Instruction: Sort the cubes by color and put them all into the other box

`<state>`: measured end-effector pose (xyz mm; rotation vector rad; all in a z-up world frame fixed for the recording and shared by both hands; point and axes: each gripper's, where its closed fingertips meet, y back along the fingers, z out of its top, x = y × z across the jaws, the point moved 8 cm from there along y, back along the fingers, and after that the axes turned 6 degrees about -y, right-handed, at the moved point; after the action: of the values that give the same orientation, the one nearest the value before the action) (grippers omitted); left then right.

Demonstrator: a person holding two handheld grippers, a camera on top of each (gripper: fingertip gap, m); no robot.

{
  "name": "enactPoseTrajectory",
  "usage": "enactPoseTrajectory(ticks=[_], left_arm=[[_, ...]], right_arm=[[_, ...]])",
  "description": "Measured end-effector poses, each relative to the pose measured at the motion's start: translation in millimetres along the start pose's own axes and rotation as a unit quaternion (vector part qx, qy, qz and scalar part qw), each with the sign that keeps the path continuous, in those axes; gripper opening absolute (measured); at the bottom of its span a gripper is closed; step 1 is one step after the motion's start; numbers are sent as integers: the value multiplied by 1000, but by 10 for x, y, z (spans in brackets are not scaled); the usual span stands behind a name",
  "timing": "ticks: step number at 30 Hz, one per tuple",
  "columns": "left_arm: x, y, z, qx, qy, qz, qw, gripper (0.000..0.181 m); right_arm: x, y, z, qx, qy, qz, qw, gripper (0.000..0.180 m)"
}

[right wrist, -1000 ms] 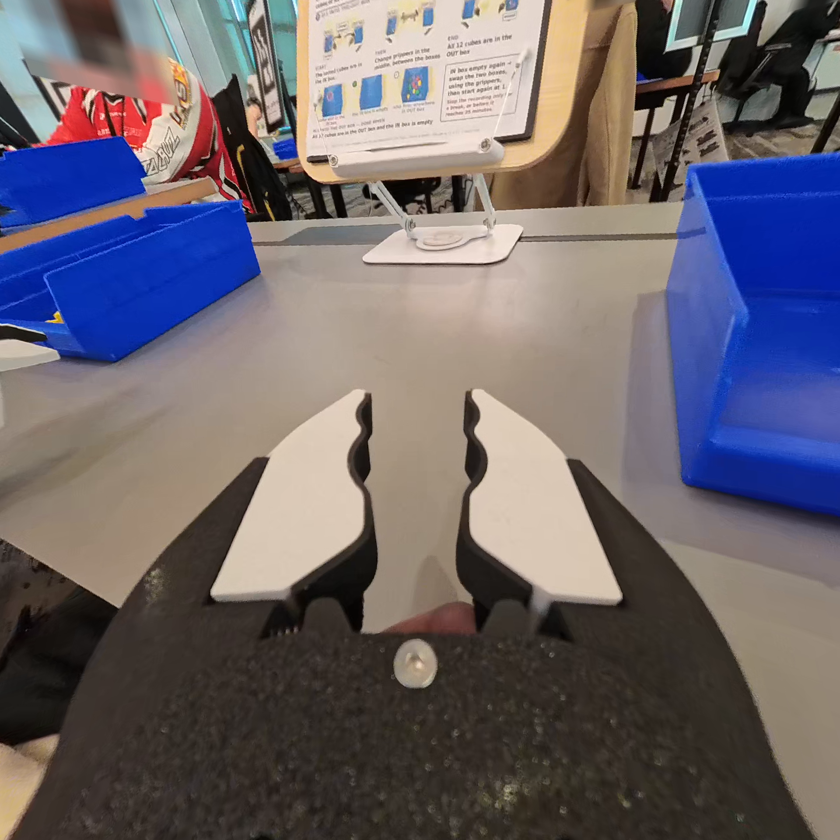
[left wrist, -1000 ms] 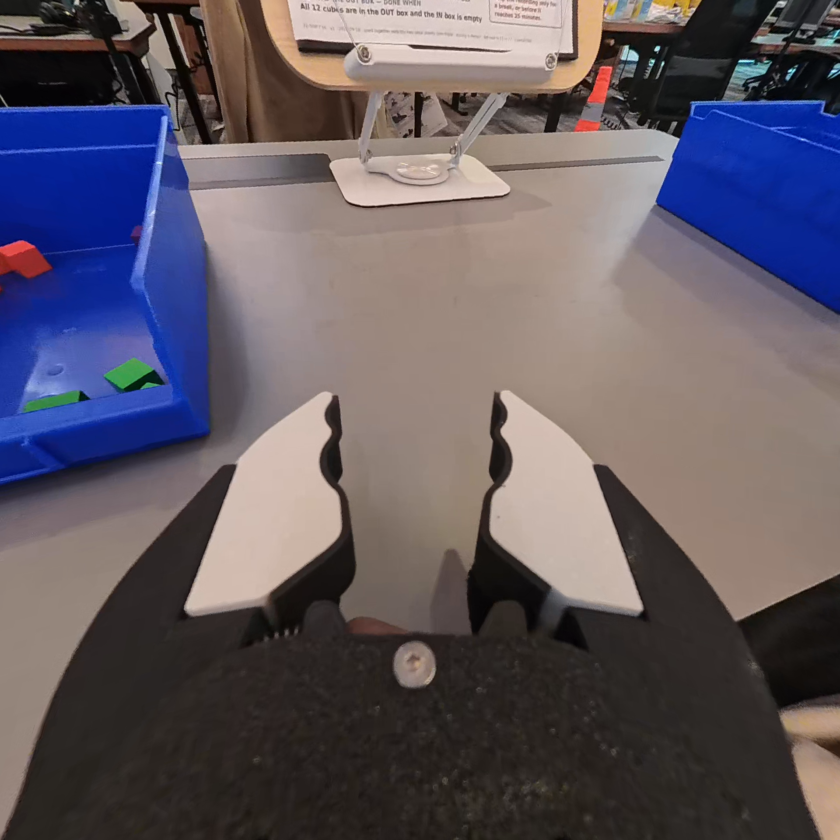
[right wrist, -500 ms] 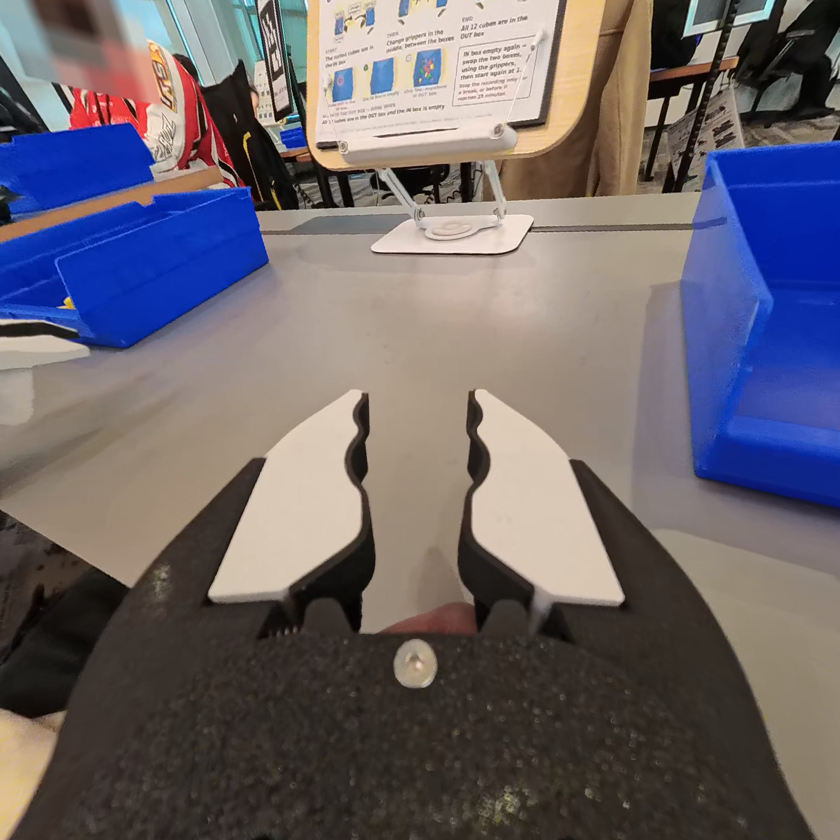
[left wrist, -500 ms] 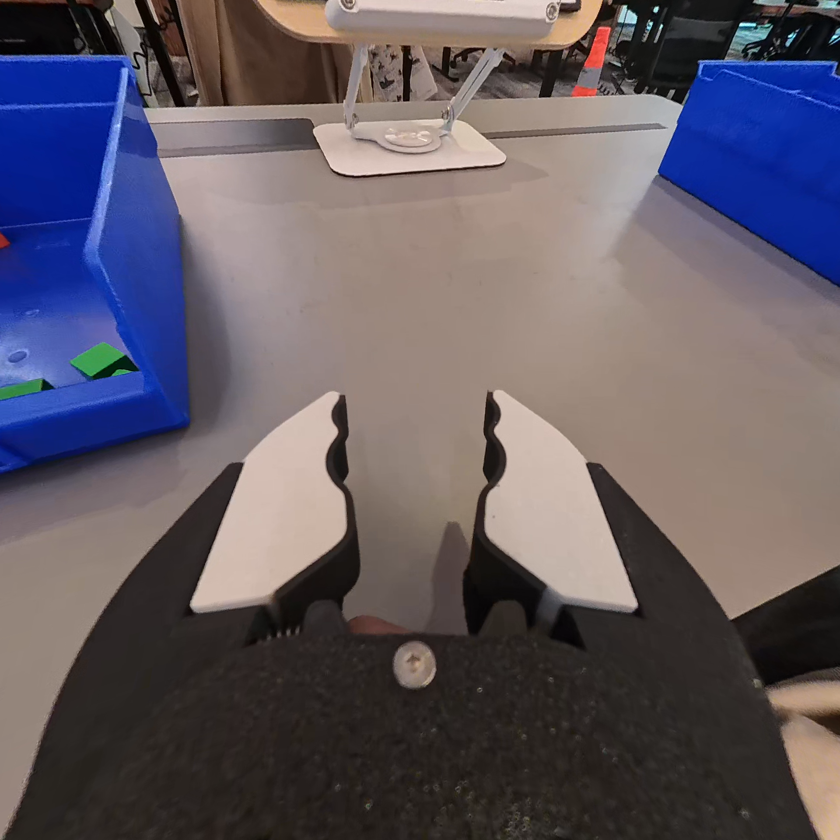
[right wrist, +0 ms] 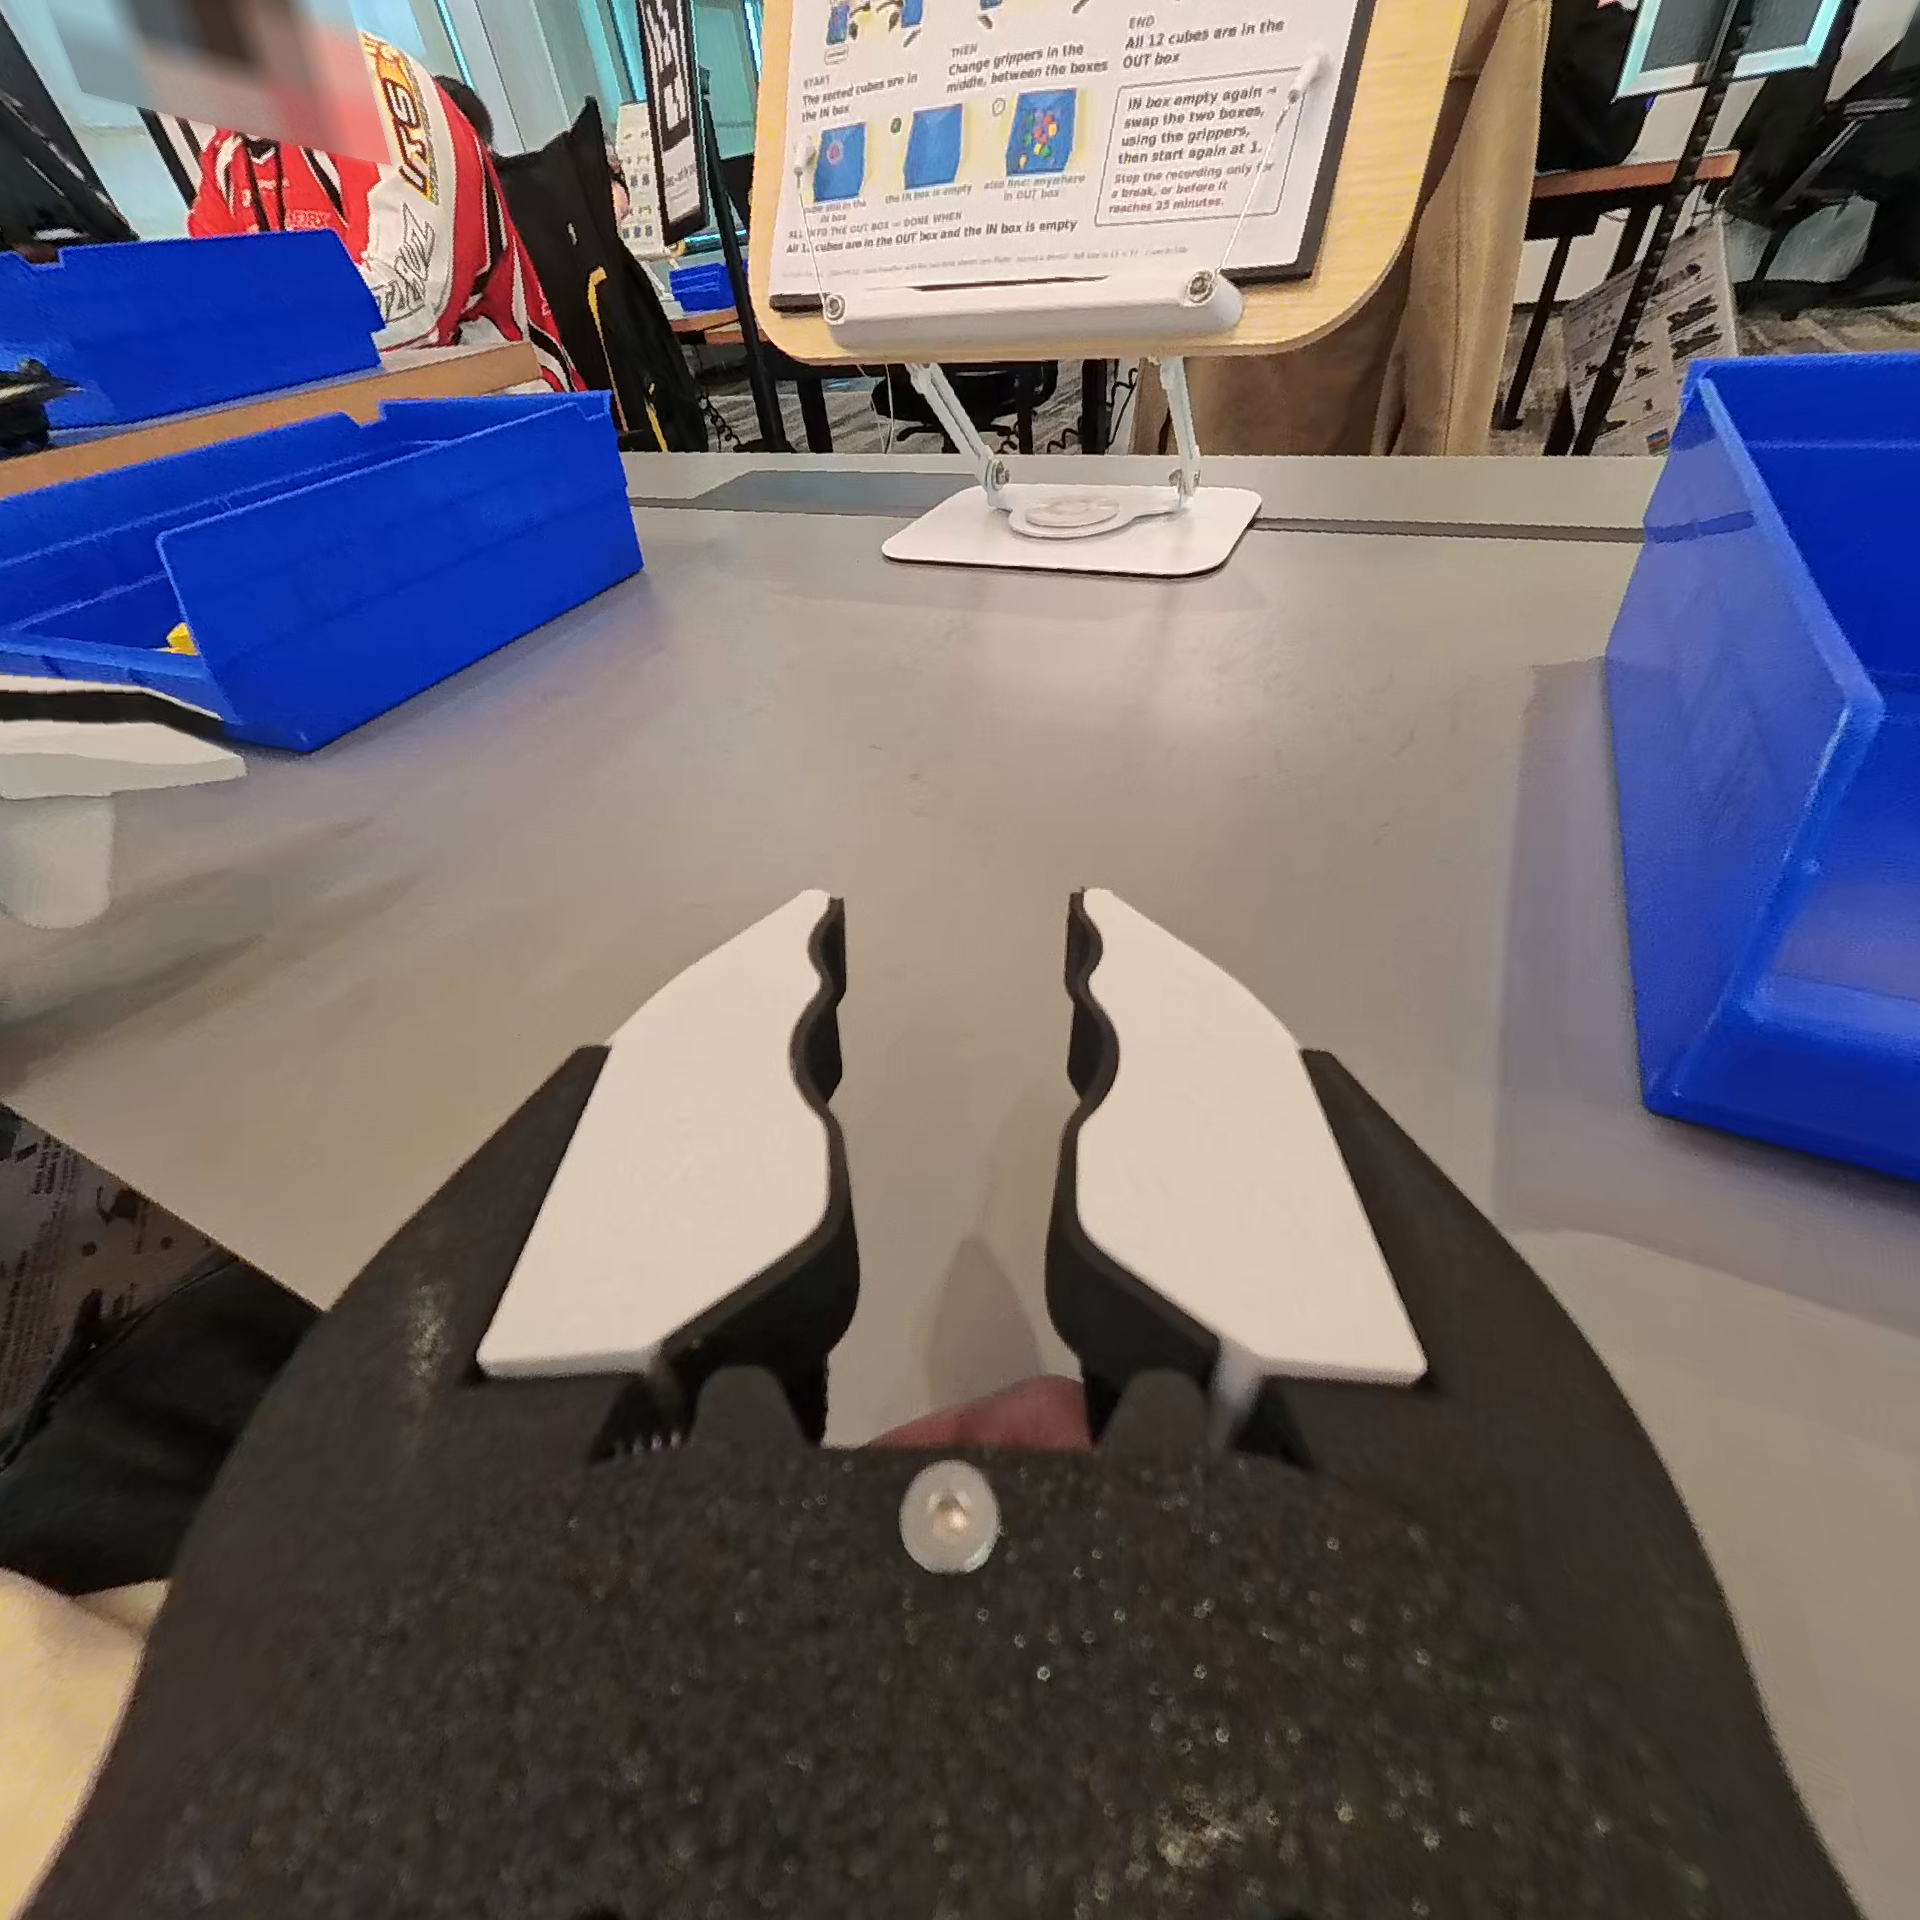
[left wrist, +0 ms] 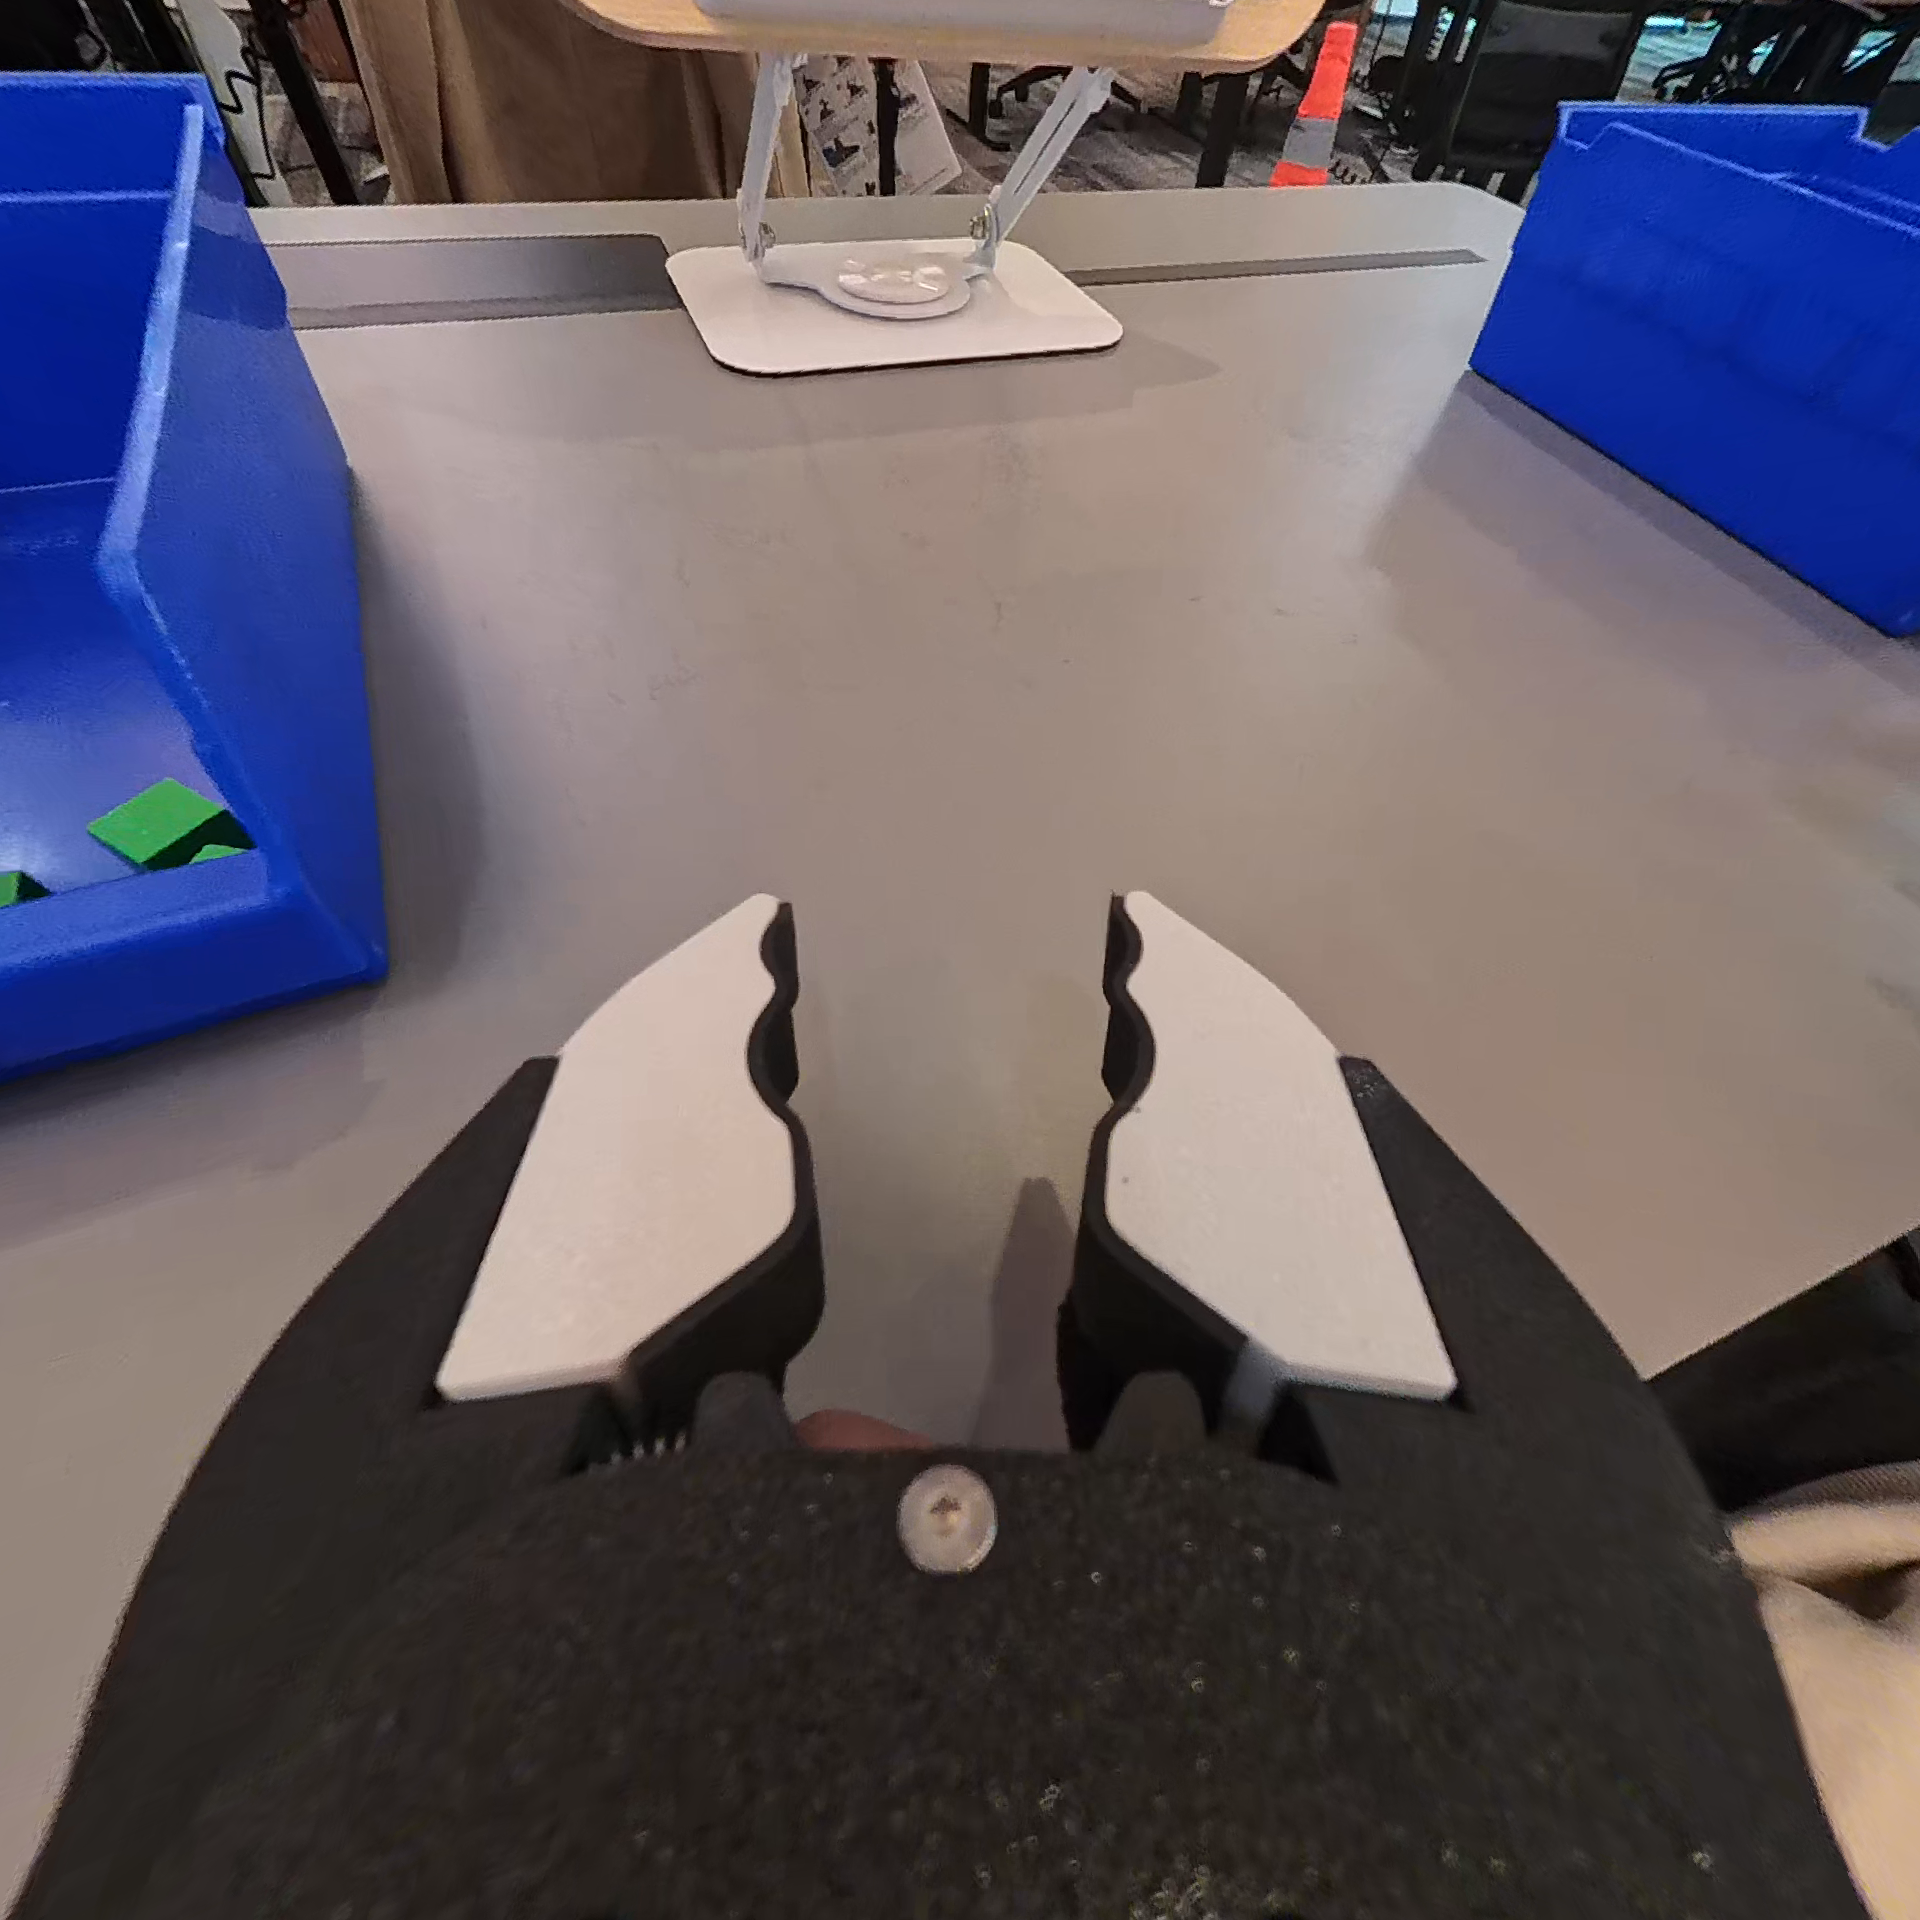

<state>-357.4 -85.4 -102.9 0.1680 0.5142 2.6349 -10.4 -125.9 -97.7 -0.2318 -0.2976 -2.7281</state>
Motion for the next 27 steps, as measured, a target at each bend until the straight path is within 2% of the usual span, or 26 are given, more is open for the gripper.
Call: enactPoseTrajectory(ticks=[2, 5, 8, 9, 13, 17, 19, 27], left_arm=[[34, 51, 49, -3, 0, -17, 1000, 56], [294, 348, 338, -12, -9, -56, 998, 55], [960, 629, 688, 4, -68, -8, 998, 42], [1189, 634, 773, 40, -93, -2, 995, 46], [1839, 226, 843, 218, -180, -32, 959, 53], [2076, -315, 580, 361, -211, -100, 903, 53], [2117, -487, 475, 387, -219, -129, 886, 53], [2118, -811, 359, 412, -195, -203, 867, 51]], right_arm=[[-8, 10, 15, -1, 1, -1, 1000, 40], [-21, 60, 82, -8, 2, -1, 1000, 40], [-9, 120, 126, -15, 7, 4, 1000, 40], [-2, 129, 126, -14, 10, 6, 1000, 40], [59, 87, 90, -2, 18, 15, 1000, 40], [102, 9, 5, 18, 36, 14, 999, 40], [106, -14, -32, 24, 42, 12, 999, 39], [77, -50, -69, 36, 28, 18, 999, 39]])
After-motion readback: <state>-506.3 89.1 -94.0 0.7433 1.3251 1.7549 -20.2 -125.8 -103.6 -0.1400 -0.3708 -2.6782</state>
